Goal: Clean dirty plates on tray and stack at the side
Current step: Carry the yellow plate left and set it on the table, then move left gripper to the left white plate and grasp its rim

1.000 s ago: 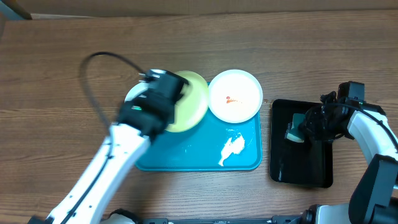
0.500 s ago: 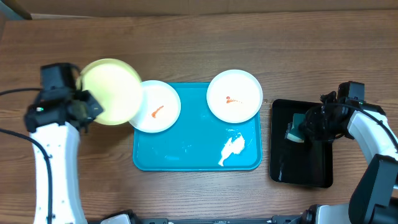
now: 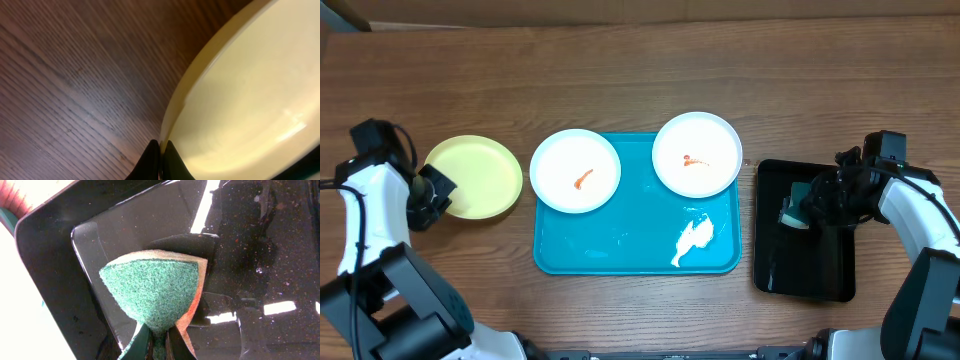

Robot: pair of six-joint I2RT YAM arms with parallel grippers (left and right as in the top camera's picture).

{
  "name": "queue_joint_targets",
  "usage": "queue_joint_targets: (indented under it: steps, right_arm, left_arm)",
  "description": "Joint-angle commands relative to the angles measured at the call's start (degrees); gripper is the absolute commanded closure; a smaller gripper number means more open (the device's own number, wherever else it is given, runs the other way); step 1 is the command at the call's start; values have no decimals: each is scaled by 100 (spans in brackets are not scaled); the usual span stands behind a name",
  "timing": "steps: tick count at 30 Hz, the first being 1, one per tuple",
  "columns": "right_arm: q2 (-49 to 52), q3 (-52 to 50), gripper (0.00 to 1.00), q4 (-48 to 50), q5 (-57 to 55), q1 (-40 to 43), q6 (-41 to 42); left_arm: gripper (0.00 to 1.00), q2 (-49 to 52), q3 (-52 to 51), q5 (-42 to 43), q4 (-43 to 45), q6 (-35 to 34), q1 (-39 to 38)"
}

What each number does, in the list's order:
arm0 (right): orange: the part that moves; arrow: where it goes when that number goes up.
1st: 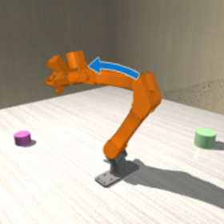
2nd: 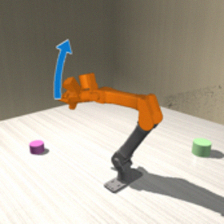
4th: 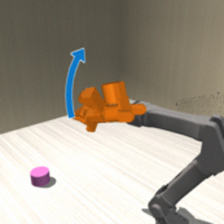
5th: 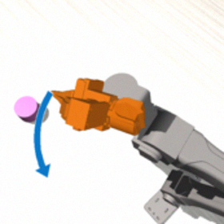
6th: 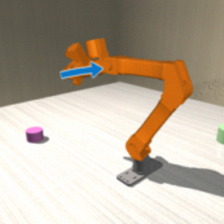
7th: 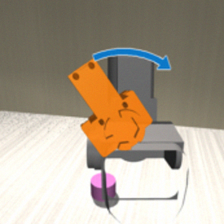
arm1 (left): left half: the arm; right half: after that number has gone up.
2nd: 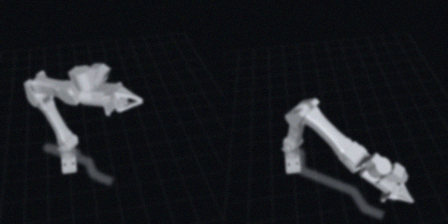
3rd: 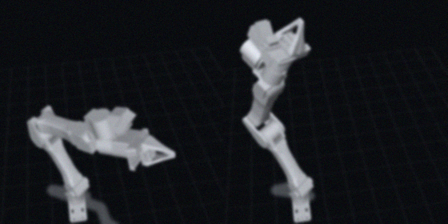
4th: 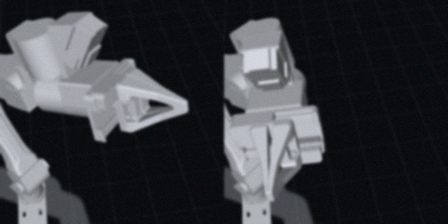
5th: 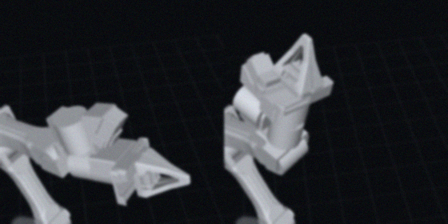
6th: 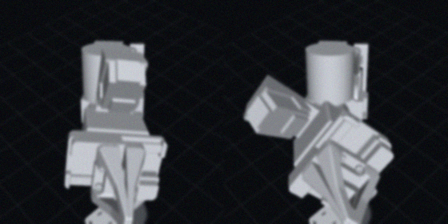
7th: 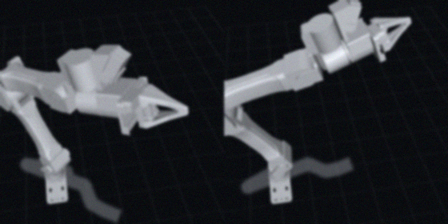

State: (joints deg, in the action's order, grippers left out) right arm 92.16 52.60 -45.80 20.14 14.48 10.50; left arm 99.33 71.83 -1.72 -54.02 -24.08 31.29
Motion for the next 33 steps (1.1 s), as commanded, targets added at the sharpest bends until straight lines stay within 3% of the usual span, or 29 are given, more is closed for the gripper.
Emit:
queue_joint_targets:
  steps: [1,10,11,15,16,22,25,29,33]
  right_arm:
    - [13,109,96,37,-20,-37,-35]
    - [13,111,96,44,-20,-37,-35]
    - [13,109,96,44,-20,-37,-35]
    - [13,109,96,44,-20,-37,-35]
    - [13,109,96,42,-17,-37,-33]
    - [13,109,96,42,-17,-37,-33]
    - [13,109,95,42,-17,-37,-33]
    - [13,109,95,39,-17,-37,-33]
    - [13,109,95,20,-17,-37,-33]
  left_arm:
    - [96,203,114,83,-2,-79,140]
    - [95,317,114,-356,-400,-35,216]
    - [89,317,114,-396,-420,-37,216]
    - [43,317,114,-444,-426,-37,219]
    - [36,315,114,-439,-426,-37,219]
    - [39,278,330,459,-439,107,195]
    - [46,275,590,1628,-400,590,74]
    - [43,275,807,2767,-225,1453,-411]
    - [37,291,804,2634,7,1978,-1152]
